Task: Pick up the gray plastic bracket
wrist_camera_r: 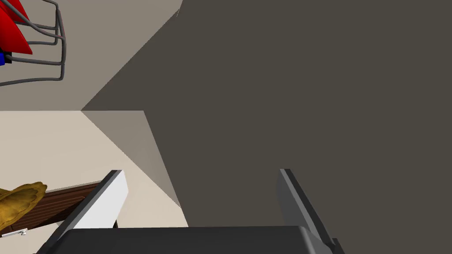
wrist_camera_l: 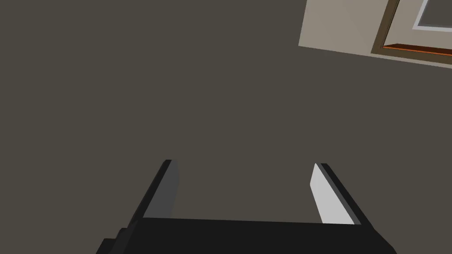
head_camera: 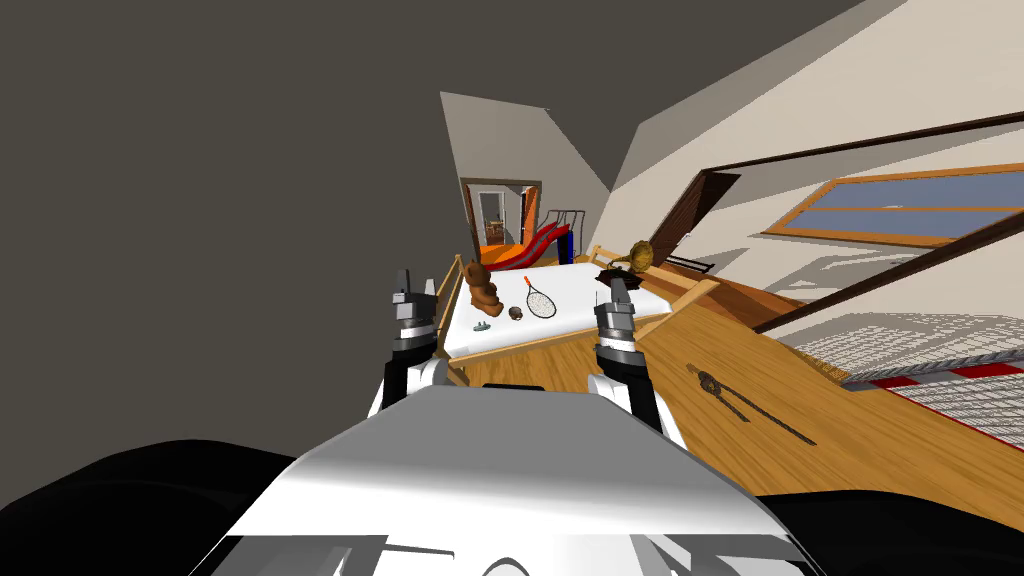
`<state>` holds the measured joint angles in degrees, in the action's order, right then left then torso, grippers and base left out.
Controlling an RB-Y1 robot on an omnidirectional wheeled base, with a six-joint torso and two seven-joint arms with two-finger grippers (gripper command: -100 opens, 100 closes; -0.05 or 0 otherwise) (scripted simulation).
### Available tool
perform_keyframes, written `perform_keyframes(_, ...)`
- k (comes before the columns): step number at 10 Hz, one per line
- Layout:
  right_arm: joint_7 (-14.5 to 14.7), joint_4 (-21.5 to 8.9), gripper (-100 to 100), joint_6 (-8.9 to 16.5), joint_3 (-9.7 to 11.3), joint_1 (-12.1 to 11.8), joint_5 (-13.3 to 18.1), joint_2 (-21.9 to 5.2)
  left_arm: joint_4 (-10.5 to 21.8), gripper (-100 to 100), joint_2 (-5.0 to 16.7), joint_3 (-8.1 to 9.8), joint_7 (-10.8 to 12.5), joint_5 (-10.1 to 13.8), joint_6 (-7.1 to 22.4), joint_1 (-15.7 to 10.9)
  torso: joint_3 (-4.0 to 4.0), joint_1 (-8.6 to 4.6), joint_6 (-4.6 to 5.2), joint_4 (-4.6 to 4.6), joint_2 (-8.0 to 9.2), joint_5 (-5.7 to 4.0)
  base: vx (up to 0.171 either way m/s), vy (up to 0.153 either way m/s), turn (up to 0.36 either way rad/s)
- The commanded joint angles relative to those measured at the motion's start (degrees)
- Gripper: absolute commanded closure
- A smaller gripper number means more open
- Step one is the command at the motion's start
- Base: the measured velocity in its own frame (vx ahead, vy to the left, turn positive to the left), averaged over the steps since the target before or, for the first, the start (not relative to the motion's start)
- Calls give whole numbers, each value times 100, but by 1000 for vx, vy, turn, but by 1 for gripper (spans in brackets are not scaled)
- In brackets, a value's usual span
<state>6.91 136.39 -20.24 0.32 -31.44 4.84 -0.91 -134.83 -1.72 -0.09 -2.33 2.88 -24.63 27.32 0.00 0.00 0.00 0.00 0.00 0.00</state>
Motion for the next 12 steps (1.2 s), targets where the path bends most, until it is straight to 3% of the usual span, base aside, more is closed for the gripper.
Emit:
perform_keyframes(1,0,0,0,0,0,0,0,0,87,-100,247,-8,11,47,85,-57,0,0,0,0,0,0,-1,0,28)
perform_keyframes(6,0,0,0,0,0,0,0,0,755,-100,1011,-78,91,440,754,-511,0,5,0,0,1,1,-6,4,69)
perform_keyframes(9,0,0,0,0,0,0,0,0,954,-100,1126,-100,114,560,978,-647,0,4,0,0,1,1,-7,7,43)
perform_keyframes(11,0,0,0,0,0,0,0,0,1391,-100,1327,-149,164,832,1338,-952,-1,5,0,0,-1,1,-7,10,111)
perform_keyframes(12,0,0,0,0,0,0,0,0,1391,-100,1327,-149,164,832,1436,-952,0,7,-1,0,0,2,-9,6,36)
